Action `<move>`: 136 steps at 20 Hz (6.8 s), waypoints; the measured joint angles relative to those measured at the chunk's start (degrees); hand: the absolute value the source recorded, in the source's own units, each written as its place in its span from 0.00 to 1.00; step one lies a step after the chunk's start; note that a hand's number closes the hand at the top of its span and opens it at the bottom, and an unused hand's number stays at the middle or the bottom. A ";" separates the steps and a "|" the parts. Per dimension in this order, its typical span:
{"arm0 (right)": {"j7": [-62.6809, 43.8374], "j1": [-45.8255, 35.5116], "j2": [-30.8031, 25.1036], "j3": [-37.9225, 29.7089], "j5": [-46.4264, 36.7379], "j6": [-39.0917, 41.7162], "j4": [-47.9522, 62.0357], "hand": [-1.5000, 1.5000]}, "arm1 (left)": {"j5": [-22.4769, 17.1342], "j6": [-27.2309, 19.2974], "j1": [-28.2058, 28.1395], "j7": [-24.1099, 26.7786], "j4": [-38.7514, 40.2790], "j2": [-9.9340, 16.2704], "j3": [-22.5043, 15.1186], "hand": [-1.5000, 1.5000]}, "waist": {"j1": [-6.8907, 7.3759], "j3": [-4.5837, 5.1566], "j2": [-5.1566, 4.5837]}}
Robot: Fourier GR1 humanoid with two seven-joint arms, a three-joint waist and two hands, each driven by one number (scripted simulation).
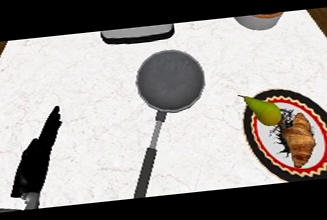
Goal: Pick the croissant from the plate and place it in the pan
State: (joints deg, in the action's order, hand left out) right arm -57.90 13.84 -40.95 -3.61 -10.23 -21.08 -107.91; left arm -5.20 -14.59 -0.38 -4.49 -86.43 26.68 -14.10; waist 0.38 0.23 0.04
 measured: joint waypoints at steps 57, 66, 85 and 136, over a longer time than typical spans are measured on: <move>-10.66 -33.29 3.61 23.41 16.64 21.62 39.90 0.00 | 4.77 3.39 -2.93 -3.69 -5.04 -3.58 3.57 0.50 | -0.05 -0.20 -0.04; -8.47 -32.35 6.44 22.60 12.27 19.93 42.60 1.00 | 5.64 4.66 -3.06 -2.82 -4.15 -5.08 4.73 0.50 | -0.24 0.33 0.28; 4.41 -31.08 6.78 28.41 -0.74 22.23 34.57 1.00 | 7.47 6.11 -3.41 -2.96 -4.52 -6.45 6.21 0.50 | -0.15 0.15 0.25; 42.82 -74.66 40.67 8.84 -10.97 3.17 86.51 0.00 | 11.09 9.51 1.58 -3.38 -3.72 -10.34 5.77 0.50 | 5.56 -0.37 -2.29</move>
State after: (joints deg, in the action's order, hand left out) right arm -15.09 -60.82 -0.29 5.23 -21.20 -17.92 -21.39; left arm 5.89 -5.08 1.20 -7.87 -90.15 16.34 -8.33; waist 5.94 -0.14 -2.24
